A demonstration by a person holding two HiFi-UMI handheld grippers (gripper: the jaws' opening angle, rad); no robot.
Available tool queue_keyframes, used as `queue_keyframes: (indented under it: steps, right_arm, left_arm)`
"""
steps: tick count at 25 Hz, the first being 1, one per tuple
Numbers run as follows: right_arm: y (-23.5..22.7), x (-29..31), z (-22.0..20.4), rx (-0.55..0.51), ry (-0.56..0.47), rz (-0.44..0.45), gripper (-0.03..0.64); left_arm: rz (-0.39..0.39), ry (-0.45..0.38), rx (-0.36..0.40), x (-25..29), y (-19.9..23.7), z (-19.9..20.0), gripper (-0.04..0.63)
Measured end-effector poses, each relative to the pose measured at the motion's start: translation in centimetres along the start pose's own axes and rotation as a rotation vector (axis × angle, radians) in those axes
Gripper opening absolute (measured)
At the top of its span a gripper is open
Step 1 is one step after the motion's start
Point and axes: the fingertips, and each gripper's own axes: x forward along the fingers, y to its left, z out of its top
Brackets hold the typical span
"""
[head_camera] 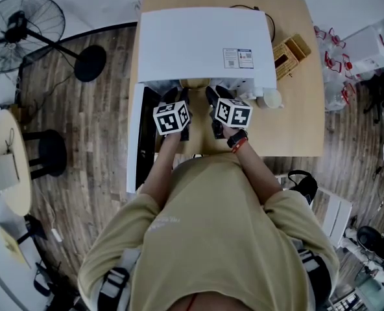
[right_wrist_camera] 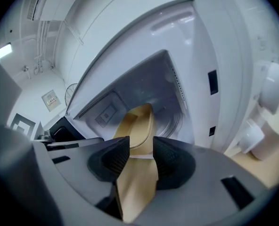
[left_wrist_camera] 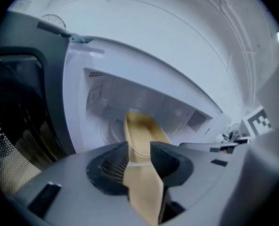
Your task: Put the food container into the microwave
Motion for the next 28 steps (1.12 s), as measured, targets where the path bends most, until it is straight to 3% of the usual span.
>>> queue_keyframes:
  steps: [11, 28]
  right_arm:
    - [2.1, -3.7, -2.3, -0.060, -0.036, 0.008, 0.138]
    - [3.4, -8.0, -4.7, -0.135, -0.110, -0.038, 0.036]
  left_arm:
    - [-0.038, -0.040, 0.045, -4.0, -1.8, -2.3, 0.121]
    - [-0.058, -0.095, 0.110, -8.4, -3.0, -4.5, 0.031]
